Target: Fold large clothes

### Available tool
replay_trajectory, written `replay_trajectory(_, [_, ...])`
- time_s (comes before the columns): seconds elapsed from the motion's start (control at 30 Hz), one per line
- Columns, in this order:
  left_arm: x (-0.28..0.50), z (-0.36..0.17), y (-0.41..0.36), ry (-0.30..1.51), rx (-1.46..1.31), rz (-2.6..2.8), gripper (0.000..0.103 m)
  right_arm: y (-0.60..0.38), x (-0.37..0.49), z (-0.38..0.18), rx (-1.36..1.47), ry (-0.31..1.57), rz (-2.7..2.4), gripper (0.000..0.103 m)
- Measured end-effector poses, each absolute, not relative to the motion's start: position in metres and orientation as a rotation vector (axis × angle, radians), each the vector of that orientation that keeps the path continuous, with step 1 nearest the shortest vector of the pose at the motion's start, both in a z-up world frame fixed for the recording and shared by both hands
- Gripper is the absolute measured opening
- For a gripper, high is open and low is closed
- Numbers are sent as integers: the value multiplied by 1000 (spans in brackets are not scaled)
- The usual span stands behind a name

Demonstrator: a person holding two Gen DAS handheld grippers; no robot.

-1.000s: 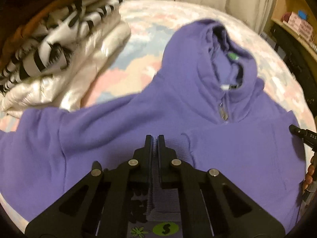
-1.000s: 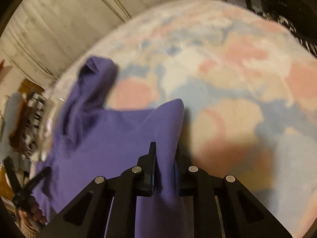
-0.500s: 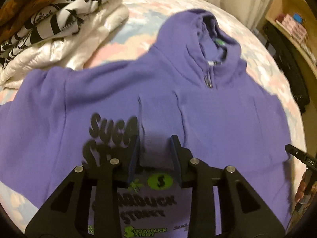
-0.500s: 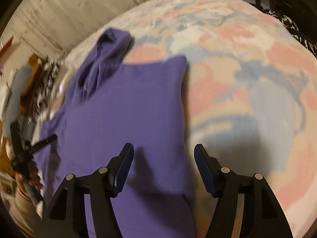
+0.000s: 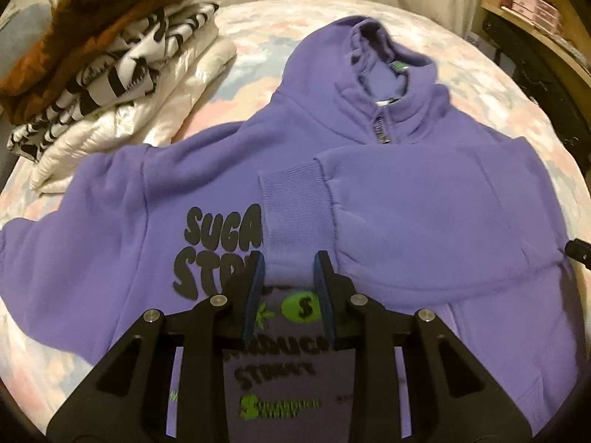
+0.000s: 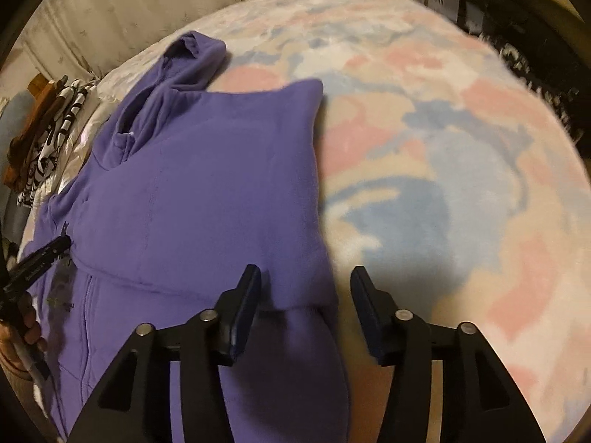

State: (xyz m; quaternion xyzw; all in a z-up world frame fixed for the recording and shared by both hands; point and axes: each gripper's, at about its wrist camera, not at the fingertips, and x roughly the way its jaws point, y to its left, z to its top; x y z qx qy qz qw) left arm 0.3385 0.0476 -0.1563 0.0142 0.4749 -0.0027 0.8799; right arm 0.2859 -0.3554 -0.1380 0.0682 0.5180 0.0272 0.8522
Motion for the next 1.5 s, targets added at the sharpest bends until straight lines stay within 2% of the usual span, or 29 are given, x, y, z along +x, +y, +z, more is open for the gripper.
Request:
replay_trajectory(0.3, [286, -128, 26, 1024, 15, -58, 25, -306, 226, -85, 80, 978, 133, 52])
replay_trajectory(0.5, [241, -113, 17, 986, 27, -32, 25, -267, 184, -60, 82, 964, 151, 52])
replay_trajectory(1.03, [136, -95, 16, 963, 15, -45, 27, -226, 68, -46, 102, 961, 141, 52])
replay_trajectory(1.5, [81, -64, 64, 888, -19, -8, 27, -167, -8, -28, 74, 947, 246, 52])
